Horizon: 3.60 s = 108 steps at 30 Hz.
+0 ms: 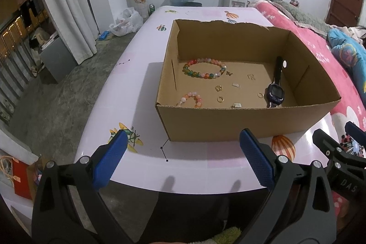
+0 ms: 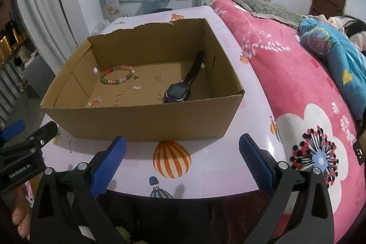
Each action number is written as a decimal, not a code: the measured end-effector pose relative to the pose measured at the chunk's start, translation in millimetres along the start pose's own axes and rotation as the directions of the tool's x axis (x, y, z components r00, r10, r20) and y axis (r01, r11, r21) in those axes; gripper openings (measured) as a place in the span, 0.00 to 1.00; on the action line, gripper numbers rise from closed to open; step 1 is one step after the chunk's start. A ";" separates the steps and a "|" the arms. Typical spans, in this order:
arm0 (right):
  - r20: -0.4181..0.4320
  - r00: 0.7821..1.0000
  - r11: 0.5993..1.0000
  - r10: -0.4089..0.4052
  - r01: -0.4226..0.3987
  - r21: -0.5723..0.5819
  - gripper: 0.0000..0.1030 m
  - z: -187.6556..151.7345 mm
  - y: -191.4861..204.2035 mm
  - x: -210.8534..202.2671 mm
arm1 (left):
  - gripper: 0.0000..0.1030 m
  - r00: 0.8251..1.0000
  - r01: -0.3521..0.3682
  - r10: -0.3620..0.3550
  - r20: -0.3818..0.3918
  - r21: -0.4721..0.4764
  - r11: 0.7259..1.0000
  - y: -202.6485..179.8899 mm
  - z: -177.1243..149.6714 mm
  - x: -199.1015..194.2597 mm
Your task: Organize jewelry
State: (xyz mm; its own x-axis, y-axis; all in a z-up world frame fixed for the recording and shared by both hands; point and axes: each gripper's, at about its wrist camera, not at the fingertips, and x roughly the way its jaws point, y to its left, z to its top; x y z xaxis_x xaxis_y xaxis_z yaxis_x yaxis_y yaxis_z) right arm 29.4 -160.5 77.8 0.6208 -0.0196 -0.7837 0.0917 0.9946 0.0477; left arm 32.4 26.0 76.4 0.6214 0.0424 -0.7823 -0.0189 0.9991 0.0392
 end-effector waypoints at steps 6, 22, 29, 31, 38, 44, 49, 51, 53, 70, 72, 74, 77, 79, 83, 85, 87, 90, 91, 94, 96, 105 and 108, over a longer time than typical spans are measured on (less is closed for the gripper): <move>-0.002 1.000 1.000 0.005 -0.005 -0.004 0.93 1.6 0.2 0.3 | 0.92 1.000 0.002 -0.002 -0.013 -0.001 1.000 0.9 0.5 3.2; -0.012 1.000 1.000 0.017 -0.017 -0.001 0.93 1.2 -0.7 2.6 | 0.92 1.000 -0.005 0.005 -0.022 0.009 1.000 -1.5 0.5 3.8; -0.010 1.000 1.000 0.019 -0.019 -0.002 0.93 1.2 -0.3 2.8 | 0.92 1.000 -0.006 0.006 -0.024 0.010 1.000 -1.7 0.6 3.7; -0.011 1.000 1.000 0.019 -0.019 -0.002 0.93 1.3 -0.1 2.9 | 0.92 1.000 -0.005 0.005 -0.024 0.010 1.000 -1.7 1.0 4.1; -0.013 1.000 1.000 0.020 -0.020 -0.002 0.93 1.4 -0.4 2.8 | 0.92 1.000 -0.010 0.010 -0.027 0.013 1.000 -2.6 -0.2 4.6; -0.010 1.000 1.000 0.022 -0.022 -0.004 0.93 1.2 -0.4 0.9 | 0.92 1.000 -0.011 0.012 -0.029 0.014 1.000 -2.9 -1.3 4.5; -0.011 1.000 1.000 0.023 -0.023 -0.003 0.93 1.1 -0.8 1.3 | 0.92 0.999 -0.011 0.012 -0.030 0.016 1.000 -2.6 -1.8 4.5; -0.011 1.000 1.000 0.023 -0.023 -0.004 0.93 1.1 -0.7 1.4 | 0.92 1.000 -0.012 0.012 -0.029 0.016 1.000 -2.8 -1.2 4.5; -0.011 1.000 1.000 0.024 -0.024 -0.006 0.93 0.8 -1.1 0.6 | 0.92 1.000 -0.010 0.011 -0.030 0.015 1.000 -2.8 -1.1 4.6; -0.008 1.000 1.000 0.027 -0.027 -0.007 0.93 -1.2 -1.5 0.4 | 0.92 0.999 -0.015 0.016 -0.030 0.017 1.000 -3.3 -1.0 4.3; -0.009 1.000 1.000 0.027 -0.027 -0.005 0.93 -1.5 -1.5 1.0 | 0.92 0.999 -0.016 0.017 -0.030 0.019 1.000 -3.6 -1.5 4.2; -0.011 1.000 1.000 0.028 -0.028 -0.004 0.93 -1.7 -2.0 2.2 | 0.92 0.999 -0.016 0.017 -0.029 0.016 1.000 -3.9 -0.9 4.5; -0.012 1.000 1.000 0.027 -0.027 -0.005 0.93 -2.0 -2.1 2.8 | 0.92 0.999 -0.015 0.016 -0.031 0.016 1.000 -3.9 -0.9 4.4; -0.012 1.000 1.000 0.028 -0.028 -0.004 0.93 -2.0 -2.0 2.8 | 0.92 0.999 -0.017 0.018 -0.029 0.018 1.000 -3.9 -0.9 4.3; -0.012 1.000 1.000 0.028 -0.028 -0.004 0.93 -1.9 -2.0 2.8 | 0.92 0.999 -0.016 0.016 -0.030 0.017 1.000 -3.9 -0.7 4.4; -0.012 1.000 1.000 0.028 -0.028 -0.004 0.93 -2.2 -1.5 2.7 | 0.92 0.999 -0.017 0.017 -0.029 0.017 1.000 -3.5 -1.2 4.2; -0.012 1.000 1.000 0.027 -0.027 -0.004 0.93 -1.9 -2.0 2.7 | 0.92 0.999 -0.016 0.017 -0.030 0.016 1.000 -4.0 -0.5 4.5; -0.012 1.000 1.000 0.028 -0.028 -0.004 0.93 -1.8 -2.1 2.8 | 0.92 0.999 -0.018 0.018 -0.029 0.015 1.000 -3.7 -1.0 4.3; -0.013 1.000 1.000 0.028 -0.028 -0.003 0.93 -2.1 -1.8 2.9 | 0.92 0.999 -0.017 0.017 -0.029 0.014 1.000 -3.4 -1.3 4.3; -0.013 1.000 1.000 0.028 -0.028 -0.004 0.93 -1.8 -2.1 2.8 | 0.92 0.999 -0.018 0.019 -0.029 0.017 1.000 -3.6 -1.1 4.2; -0.013 1.000 1.000 0.028 -0.028 -0.004 0.93 -1.9 -2.2 2.7 | 0.92 0.999 -0.018 0.019 -0.029 0.016 1.000 -3.8 -0.9 4.2; -0.012 1.000 1.000 0.028 -0.028 -0.004 0.93 -2.1 -1.8 2.4 | 0.92 0.999 -0.019 0.019 -0.029 0.017 1.000 -3.8 -1.3 4.1; -0.012 1.000 1.000 0.028 -0.028 -0.004 0.93 -1.8 -2.1 2.5 | 0.92 0.999 -0.020 0.020 -0.029 0.016 1.000 -3.8 -1.4 4.0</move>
State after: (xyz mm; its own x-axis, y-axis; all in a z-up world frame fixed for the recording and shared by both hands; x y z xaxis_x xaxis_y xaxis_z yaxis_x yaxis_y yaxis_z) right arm 29.3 -162.5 74.6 0.6136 0.0096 -0.7896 0.0712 0.9952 0.0674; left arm 33.8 22.4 72.2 0.5983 0.0627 -0.7988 -0.0185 0.9977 0.0645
